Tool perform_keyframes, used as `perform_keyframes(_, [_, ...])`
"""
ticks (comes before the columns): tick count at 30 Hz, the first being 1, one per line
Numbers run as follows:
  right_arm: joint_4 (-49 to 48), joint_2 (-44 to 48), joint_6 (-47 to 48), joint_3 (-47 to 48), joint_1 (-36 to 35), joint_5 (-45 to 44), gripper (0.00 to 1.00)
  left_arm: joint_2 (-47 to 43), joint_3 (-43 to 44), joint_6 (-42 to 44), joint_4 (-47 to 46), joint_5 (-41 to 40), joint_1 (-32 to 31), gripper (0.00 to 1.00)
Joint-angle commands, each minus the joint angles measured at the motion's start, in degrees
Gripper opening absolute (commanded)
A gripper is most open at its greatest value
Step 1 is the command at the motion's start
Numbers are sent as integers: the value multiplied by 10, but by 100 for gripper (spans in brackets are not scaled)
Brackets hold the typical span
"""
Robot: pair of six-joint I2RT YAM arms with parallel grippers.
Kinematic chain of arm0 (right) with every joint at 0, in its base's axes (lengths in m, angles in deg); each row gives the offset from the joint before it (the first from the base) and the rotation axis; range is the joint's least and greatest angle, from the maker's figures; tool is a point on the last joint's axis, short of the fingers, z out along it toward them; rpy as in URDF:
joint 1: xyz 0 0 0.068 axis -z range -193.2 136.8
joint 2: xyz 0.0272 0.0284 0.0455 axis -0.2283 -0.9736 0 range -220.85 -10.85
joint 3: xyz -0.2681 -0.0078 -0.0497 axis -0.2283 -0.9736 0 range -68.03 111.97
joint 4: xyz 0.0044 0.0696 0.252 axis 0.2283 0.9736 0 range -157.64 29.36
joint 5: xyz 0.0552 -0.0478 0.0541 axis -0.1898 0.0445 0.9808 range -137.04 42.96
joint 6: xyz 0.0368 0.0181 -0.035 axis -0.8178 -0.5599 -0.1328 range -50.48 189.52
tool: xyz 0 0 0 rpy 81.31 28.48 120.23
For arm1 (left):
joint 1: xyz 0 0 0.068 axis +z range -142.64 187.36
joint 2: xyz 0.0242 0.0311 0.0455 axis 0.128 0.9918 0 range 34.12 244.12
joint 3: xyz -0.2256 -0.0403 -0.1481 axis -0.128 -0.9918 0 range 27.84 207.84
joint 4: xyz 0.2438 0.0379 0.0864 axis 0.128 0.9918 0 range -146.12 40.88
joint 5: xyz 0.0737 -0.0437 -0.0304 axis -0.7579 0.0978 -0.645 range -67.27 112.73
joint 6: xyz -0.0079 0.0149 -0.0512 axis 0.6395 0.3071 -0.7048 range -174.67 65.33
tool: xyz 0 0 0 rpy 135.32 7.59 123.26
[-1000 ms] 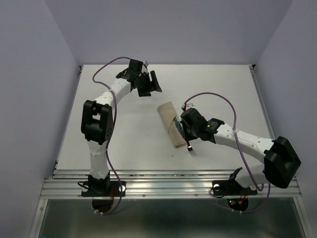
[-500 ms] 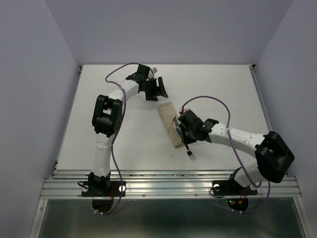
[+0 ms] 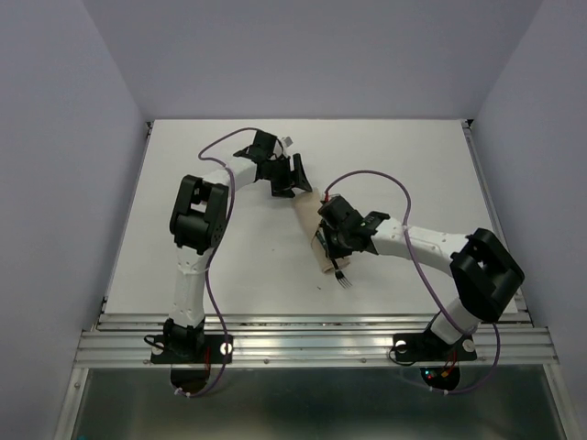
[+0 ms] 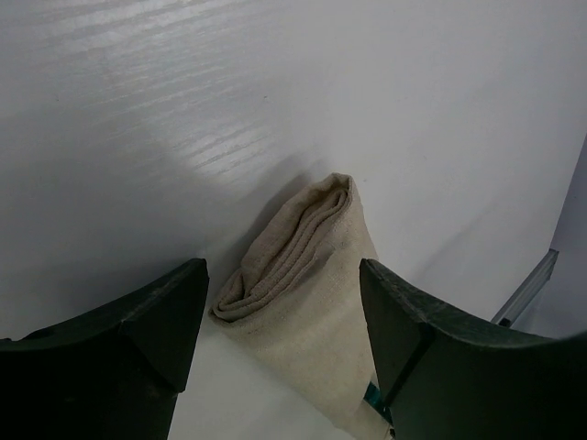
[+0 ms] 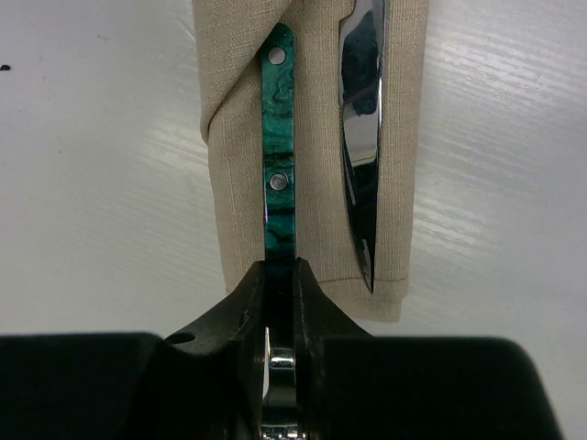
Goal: Fold the napkin into a case and place the utensils inside
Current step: Place the smaller rectangle folded napkin at the center of the board.
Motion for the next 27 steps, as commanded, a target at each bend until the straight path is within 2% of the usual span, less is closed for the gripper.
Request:
perform_keyframes(1, [-36,-15,-4,29,-1,-5,1,-39,-26,13,-12,7,-3,78])
perform_keyframes(13, [-56,-62,-20,73,-1,-63,1,-54,-52,11,-21,7,-3,78])
perform_keyframes(27, [-87,-119,8,122,-1,-91,1,-61,-60,13,-21,8,-3,78])
